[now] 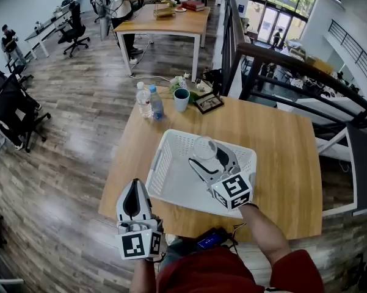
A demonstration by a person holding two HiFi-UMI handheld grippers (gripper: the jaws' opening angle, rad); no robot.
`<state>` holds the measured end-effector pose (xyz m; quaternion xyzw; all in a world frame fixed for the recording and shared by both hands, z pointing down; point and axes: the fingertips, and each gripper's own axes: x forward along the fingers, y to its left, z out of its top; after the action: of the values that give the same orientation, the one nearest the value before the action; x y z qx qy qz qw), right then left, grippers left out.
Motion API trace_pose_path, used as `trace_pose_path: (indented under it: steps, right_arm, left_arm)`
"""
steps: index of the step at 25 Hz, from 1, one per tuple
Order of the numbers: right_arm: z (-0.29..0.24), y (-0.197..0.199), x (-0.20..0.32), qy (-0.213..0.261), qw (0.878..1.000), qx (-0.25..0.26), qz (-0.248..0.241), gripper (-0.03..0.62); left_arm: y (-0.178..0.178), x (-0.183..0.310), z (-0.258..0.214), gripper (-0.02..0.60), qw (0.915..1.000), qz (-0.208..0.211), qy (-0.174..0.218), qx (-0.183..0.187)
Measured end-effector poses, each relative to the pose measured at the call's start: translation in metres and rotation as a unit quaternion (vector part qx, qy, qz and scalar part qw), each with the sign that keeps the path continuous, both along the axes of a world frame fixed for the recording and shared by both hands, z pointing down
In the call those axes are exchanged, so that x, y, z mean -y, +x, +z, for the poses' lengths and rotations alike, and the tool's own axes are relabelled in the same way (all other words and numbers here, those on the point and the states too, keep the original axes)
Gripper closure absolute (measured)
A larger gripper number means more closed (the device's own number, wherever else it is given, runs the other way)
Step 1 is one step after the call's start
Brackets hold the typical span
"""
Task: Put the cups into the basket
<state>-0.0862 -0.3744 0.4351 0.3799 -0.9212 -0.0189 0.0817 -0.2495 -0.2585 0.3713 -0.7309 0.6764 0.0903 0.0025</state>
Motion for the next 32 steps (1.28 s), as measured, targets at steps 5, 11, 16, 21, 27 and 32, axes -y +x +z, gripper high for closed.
trace_pose_path:
  steps: [5, 11, 16, 21, 27, 32]
  right_arm:
    - [0.008, -0.003, 0.007, 0.003, 1.000, -0.008, -0.002, 0.267]
    - [0.018, -0.011, 0.013, -0.003, 1.000, -0.020, -0.013, 0.267]
    - [0.031, -0.021, 0.015, -0.008, 0.999, -0.033, -0.025, 0.267]
    - [0.043, -0.031, 0.016, -0.015, 0.998, -0.045, -0.034, 0.267]
    - [0.060, -0.038, 0.018, -0.025, 0.997, -0.059, -0.041, 0.267]
    - [0.071, -0.042, 0.020, -0.031, 0.996, -0.070, -0.047, 0.267]
  left_arm:
    - [-0.002, -0.001, 0.000, 0.581, 1.0000, -0.003, -0.002, 0.002]
    - [-0.001, 0.000, 0.000, 0.581, 1.0000, -0.003, -0.003, 0.008]
    - [0.001, 0.001, -0.001, 0.581, 0.9999, -0.003, -0.003, 0.015]
    - [-0.002, 0.000, -0.001, 0.581, 0.9999, -0.005, -0.002, 0.015]
    - [-0.007, 0.001, 0.007, 0.581, 0.9999, -0.009, -0.012, 0.007]
    - [-0.010, -0.001, 0.011, 0.581, 0.9998, -0.011, -0.016, 0.006]
